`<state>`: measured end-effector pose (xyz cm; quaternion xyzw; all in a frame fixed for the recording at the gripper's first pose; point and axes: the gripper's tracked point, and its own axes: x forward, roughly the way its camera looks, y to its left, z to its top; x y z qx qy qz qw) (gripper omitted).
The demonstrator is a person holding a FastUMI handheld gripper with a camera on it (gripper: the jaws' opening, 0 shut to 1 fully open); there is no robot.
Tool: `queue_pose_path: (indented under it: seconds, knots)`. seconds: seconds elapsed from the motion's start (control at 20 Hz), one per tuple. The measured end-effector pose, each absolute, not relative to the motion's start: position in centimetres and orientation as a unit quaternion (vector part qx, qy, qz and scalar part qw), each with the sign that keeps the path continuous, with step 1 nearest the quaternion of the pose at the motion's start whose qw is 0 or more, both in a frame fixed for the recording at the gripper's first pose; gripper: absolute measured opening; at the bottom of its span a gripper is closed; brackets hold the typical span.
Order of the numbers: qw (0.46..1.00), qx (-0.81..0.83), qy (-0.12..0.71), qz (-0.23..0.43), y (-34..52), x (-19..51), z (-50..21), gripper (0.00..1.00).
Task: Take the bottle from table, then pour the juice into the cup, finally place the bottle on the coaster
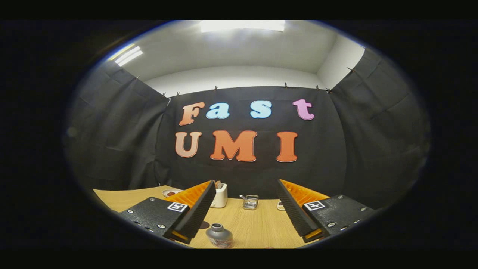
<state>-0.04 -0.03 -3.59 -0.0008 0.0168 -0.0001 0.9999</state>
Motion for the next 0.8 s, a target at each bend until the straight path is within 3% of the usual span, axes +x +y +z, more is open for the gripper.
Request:
queue_pose_path:
  seconds: [0.8]
  knots:
    - [0.995,0.025,0.091,0.02,2.0,-1.1,-11.8,0.97]
